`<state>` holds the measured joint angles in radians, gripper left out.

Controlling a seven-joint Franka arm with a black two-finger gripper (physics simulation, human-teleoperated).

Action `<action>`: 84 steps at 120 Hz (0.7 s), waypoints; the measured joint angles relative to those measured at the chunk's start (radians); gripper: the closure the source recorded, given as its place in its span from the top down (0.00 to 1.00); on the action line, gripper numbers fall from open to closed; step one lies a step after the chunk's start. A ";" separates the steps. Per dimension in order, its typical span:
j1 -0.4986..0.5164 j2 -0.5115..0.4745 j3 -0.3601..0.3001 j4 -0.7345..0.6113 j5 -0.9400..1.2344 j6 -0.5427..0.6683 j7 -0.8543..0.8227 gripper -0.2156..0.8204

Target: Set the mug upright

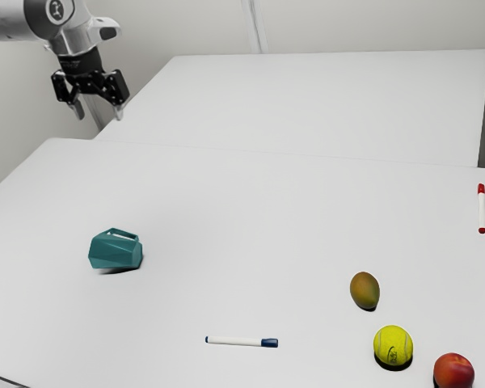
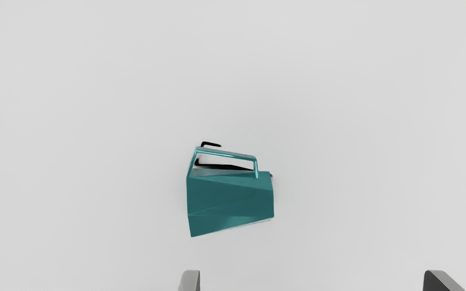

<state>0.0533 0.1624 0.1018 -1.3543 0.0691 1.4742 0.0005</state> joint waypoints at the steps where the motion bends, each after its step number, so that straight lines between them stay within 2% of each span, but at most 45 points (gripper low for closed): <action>1: 0.000 0.000 0.000 -0.001 -0.005 -0.002 0.000 0.79; 12: 0.000 0.002 0.003 -0.004 -0.054 -0.016 -0.001 0.79; 18: 0.019 0.034 0.033 0.002 -0.115 -0.019 0.001 0.79; 22: 0.041 0.072 0.090 0.006 -0.180 -0.020 0.011 0.79; 32: 0.092 0.207 0.293 -0.002 -0.421 -0.021 0.077 0.79; 43: 0.165 0.332 0.401 -0.060 -0.673 -0.027 0.183 0.79; 56: 0.213 0.391 0.442 -0.186 -0.874 -0.038 0.315 0.79; 75: 0.220 0.379 0.448 -0.365 -0.984 -0.040 0.488 0.79; 84: 0.217 0.371 0.442 -0.409 -1.004 -0.031 0.556 0.79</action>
<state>0.2707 0.5338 0.5440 -1.7631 -0.9347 1.4436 0.5560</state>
